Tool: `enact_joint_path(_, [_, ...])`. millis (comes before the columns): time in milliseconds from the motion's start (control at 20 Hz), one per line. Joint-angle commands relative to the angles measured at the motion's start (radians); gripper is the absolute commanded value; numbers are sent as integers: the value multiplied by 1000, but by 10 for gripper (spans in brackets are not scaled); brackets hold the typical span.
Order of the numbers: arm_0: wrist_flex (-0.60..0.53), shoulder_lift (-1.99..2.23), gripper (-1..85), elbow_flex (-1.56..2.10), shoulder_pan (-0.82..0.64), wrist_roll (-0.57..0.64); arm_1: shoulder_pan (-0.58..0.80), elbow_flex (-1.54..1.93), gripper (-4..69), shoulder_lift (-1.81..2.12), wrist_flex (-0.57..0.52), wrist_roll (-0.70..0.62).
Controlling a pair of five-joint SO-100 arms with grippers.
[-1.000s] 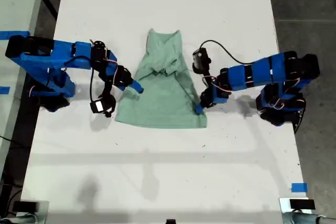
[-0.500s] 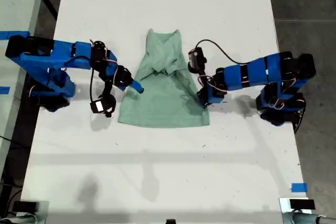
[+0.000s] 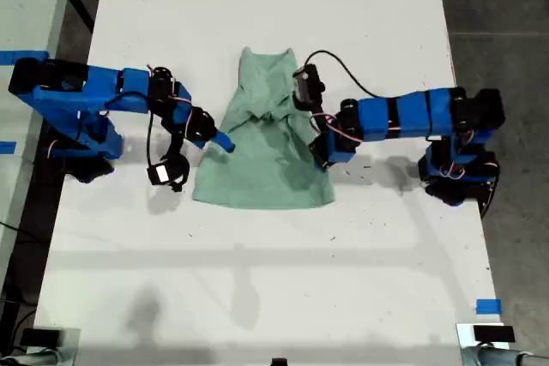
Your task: Fold tshirt
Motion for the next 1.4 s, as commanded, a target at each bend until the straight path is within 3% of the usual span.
enact_joint_path(0, [8,71,287,-9,0,-12,-32,-419,1,-229,101,26])
enact_joint_path(150, [8,75,287,-11,2,-15,-46,-730,1,-445,97,57])
enact_joint_path(300, [8,77,288,-12,0,-15,-38,-767,-5,-528,26,104])
enact_joint_path(350, [9,77,288,-14,0,-15,-34,-767,45,-554,15,109])
enact_joint_path(450, [17,77,288,-14,-2,-14,-34,-769,337,-557,31,98])
enact_joint_path(600, [38,78,298,-21,-2,-15,-40,-776,309,-495,89,94])
enact_joint_path(800, [140,109,313,-72,-5,-28,-23,-787,270,-305,285,48])
enact_joint_path(950, [204,150,308,-63,-2,-44,5,-718,257,-164,367,0])
enact_joint_path(1350, [-58,-25,300,114,-25,-34,21,-627,235,-98,364,-31])
